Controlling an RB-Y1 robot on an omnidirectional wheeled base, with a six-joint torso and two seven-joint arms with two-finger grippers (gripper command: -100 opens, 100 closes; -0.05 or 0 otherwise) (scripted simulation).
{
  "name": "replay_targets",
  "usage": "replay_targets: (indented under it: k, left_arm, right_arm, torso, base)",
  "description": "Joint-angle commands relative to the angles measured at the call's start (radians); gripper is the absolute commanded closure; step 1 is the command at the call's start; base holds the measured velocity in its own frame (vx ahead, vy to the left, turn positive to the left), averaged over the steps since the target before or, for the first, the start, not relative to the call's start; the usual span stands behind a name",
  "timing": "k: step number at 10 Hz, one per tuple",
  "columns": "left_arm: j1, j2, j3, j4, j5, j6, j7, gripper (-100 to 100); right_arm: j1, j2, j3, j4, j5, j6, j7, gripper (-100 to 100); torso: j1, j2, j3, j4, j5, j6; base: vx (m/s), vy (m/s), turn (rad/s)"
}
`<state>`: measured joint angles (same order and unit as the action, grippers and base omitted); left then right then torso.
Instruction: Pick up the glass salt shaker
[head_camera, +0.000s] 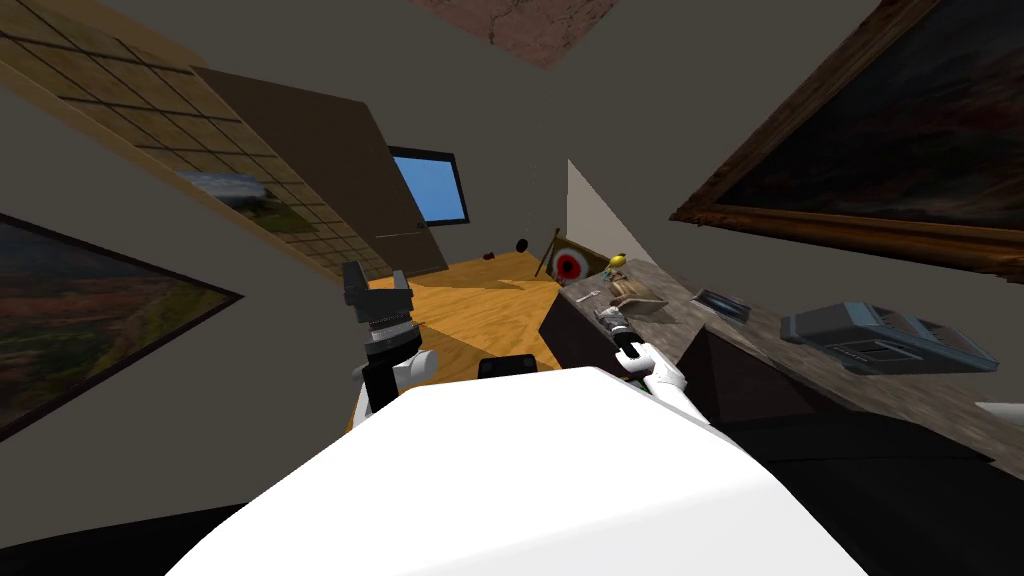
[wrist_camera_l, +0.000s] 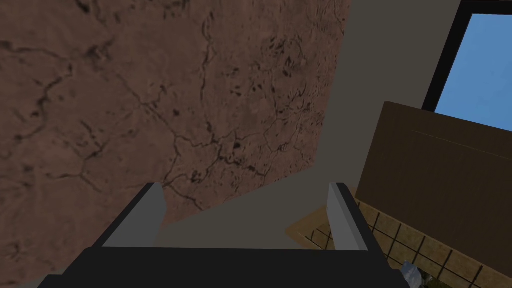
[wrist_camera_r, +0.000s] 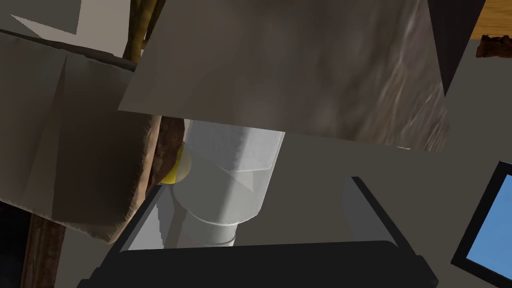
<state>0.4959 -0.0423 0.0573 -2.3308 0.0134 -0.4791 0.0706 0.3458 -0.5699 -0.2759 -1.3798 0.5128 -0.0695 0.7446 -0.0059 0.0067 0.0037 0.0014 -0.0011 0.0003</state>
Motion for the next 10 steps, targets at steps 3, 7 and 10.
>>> replay_targets:
  k: [3, 7, 10]
  left_arm:
    - [0.0, 0.0, 0.0, 0.0, 0.0, 0.0, 0.0, 0]
    - [0.0, 0.0, 0.0, 0.0, 0.0, 0.0, 0.0, 0]
    - [0.0, 0.0, 0.0, 0.0, 0.0, 0.0, 0.0, 0]
  right_arm:
    - [-0.06, -0.001, 0.048, 0.026, 0.049, 0.09, -0.065, -100]
    - [-0.164, -0.001, 0.129, 0.076, 0.136, 0.217, -0.173, -100]
    - [-0.216, 0.0, 0.169, 0.101, 0.18, 0.294, -0.227, -100]
  torso:
    - [-0.002, 0.001, 0.0, 0.0, -0.002, -0.002]
    - [-0.001, -0.002, -0.001, -0.001, -0.002, -0.003]
    - [0.0, -0.003, -0.002, -0.001, -0.002, -0.003]
  base:
    - [-0.119, -0.089, 0.084]
    - [-0.11, -0.087, 0.156]
    - [-0.109, -0.06, 0.091]
